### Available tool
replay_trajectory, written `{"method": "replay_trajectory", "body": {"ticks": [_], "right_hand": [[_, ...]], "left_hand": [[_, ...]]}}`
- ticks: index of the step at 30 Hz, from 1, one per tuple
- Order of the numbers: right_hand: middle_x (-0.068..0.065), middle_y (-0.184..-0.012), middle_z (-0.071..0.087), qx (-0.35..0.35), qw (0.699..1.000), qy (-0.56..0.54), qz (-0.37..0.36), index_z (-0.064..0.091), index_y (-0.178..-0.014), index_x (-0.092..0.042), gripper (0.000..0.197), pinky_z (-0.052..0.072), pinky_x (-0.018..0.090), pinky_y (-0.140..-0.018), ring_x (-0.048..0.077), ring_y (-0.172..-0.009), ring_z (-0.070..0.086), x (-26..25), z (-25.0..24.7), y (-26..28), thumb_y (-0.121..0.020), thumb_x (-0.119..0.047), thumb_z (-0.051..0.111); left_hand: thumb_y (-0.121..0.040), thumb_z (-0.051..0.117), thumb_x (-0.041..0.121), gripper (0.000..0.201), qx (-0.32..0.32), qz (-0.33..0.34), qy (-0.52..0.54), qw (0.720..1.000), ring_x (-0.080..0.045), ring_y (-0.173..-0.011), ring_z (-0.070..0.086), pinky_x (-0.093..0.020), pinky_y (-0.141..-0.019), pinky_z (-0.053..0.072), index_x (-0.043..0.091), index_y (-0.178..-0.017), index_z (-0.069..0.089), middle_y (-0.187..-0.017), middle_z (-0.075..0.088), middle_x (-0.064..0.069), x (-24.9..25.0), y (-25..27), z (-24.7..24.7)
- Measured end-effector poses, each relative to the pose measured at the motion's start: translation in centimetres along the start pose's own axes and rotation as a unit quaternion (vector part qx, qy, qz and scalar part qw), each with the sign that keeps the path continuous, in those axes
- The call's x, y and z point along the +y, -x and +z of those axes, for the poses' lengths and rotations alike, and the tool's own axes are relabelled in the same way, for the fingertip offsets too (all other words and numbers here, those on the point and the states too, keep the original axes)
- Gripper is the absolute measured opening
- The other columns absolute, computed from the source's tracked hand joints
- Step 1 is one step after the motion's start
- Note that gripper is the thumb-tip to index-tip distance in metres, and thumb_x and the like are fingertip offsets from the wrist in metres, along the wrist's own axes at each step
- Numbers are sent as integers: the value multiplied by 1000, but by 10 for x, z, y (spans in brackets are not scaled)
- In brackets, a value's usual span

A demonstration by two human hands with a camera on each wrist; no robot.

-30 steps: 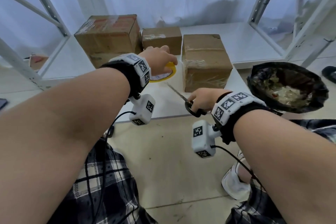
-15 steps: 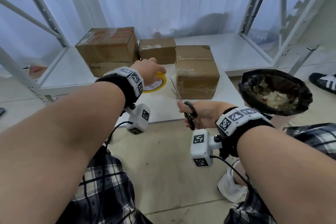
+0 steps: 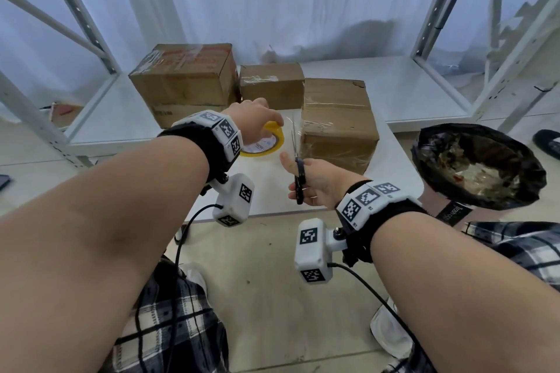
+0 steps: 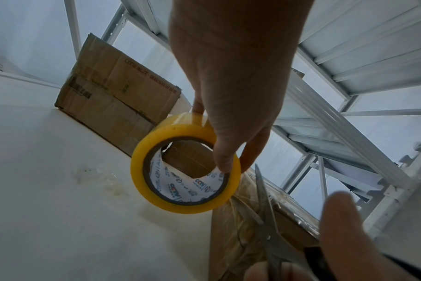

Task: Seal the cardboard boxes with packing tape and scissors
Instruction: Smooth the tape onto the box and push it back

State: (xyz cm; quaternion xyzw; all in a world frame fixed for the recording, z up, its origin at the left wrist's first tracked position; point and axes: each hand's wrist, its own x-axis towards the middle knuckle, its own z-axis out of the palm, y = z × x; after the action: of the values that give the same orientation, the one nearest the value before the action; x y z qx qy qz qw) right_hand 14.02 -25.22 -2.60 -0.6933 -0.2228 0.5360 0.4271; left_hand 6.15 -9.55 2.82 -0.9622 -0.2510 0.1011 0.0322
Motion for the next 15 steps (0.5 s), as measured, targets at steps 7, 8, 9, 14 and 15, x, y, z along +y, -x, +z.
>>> {"method": "replay_trajectory", "body": {"ticks": [7, 8, 9, 14, 15], "right_hand": [[5, -78, 57, 39, 998, -6, -42, 48, -114, -16, 57, 43, 26, -69, 14, -67, 58, -5, 12, -12, -84, -65, 52], [5, -77, 56, 44, 998, -5, -47, 48, -112, -17, 55, 43, 26, -69, 14, -66, 57, -4, 13, -14, -85, -64, 51], [5, -76, 56, 49, 997, -3, -51, 48, -110, -17, 53, 44, 27, -70, 13, -65, 56, -3, 13, -14, -85, -64, 51], [4, -73, 57, 76, 994, 0, -74, 52, -106, -17, 51, 49, 32, -75, 13, -62, 56, 3, 12, -18, -85, -63, 53], [4, -73, 58, 81, 994, 2, -78, 52, -108, -16, 53, 49, 32, -73, 13, -62, 56, 4, 12, -18, -85, -63, 53]], "left_hand": [[-98, 51, 25, 38, -9, -1, 13, 1000, -30, -113, 51, -45, -97, 46, 36, -134, 48, -135, 42, -7, -3, -3, -2], [-98, 51, 26, 37, -12, -3, 14, 1000, -30, -112, 52, -45, -96, 46, 36, -133, 48, -134, 42, -7, -3, -3, -2], [-97, 51, 26, 37, -13, -5, 16, 1000, -30, -111, 52, -45, -96, 46, 35, -133, 49, -134, 42, -7, -3, -3, -3], [-96, 54, 26, 38, -21, -9, 29, 999, -29, -108, 54, -44, -94, 49, 34, -133, 49, -134, 42, -7, -1, -5, -2], [-96, 54, 26, 38, -22, -10, 30, 999, -29, -108, 54, -44, -94, 49, 34, -133, 49, -134, 42, -7, -1, -5, -2]]}}
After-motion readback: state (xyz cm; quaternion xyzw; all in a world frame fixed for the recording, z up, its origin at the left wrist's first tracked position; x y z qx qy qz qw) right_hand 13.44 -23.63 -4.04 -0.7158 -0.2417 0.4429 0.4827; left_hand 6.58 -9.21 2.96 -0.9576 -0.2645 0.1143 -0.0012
